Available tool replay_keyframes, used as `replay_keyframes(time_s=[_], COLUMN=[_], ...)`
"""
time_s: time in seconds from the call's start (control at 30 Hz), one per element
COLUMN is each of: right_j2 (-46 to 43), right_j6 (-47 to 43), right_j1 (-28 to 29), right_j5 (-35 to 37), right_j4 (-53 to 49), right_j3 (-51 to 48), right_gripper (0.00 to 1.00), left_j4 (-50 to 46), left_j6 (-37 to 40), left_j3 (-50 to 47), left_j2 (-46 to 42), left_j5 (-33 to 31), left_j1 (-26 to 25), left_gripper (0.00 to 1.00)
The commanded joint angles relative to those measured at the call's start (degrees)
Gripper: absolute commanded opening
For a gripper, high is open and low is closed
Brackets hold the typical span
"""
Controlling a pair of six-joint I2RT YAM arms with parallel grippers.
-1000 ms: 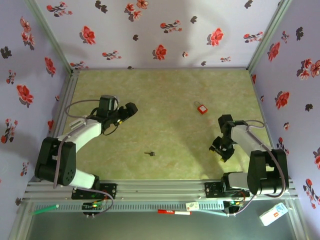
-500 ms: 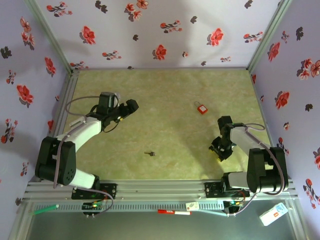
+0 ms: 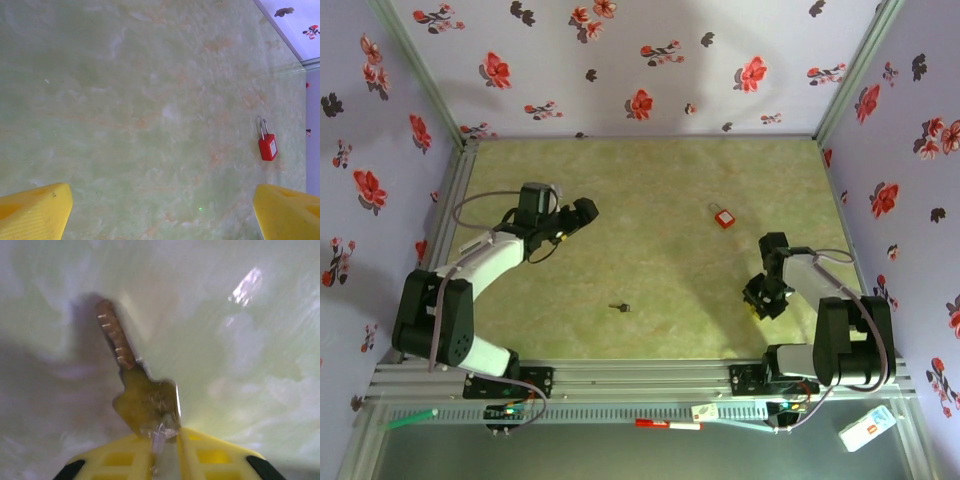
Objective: Unlock with the key
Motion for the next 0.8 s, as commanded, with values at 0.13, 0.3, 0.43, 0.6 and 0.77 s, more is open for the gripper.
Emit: replay_keyframes(time_s=[0.13,0.3,0.43,0.6,0.77], right_j2=[1.50,0.45,-0.72,-2.79,-5.74], right_j6=[-2.84,-5.29,-7.01,-8.85,-8.12], right_j1=[-0.74,-0.74,-0.66,-0.66,-1.41], right_j5=[3.99,2.44,0.86,0.29,1.16], right_j4=[1.62,0.75,-0.58,-3.69,-6.82], right_j3=[-0.38,0.08,1.21,3.46,5.13], right_gripper=[0.02,0.00,0.00,0.00,0.00], left_j4=[1.56,2.73,3.06,4.04,4.66], left_j6=[0.42,-0.24,-0.50,-1.08,-1.20], left_j3=[2.08,2.01,1.91,1.51,1.37], left_j2=[2.55,3.21,3.49,3.84,4.25], left_j5=[1.63,1.64,1.72,1.84,2.38], left_j1=[-1.15,-1.70,-1.88,-2.11,-2.22], left_gripper=[0.93,0.93,0.93,0.93,0.92])
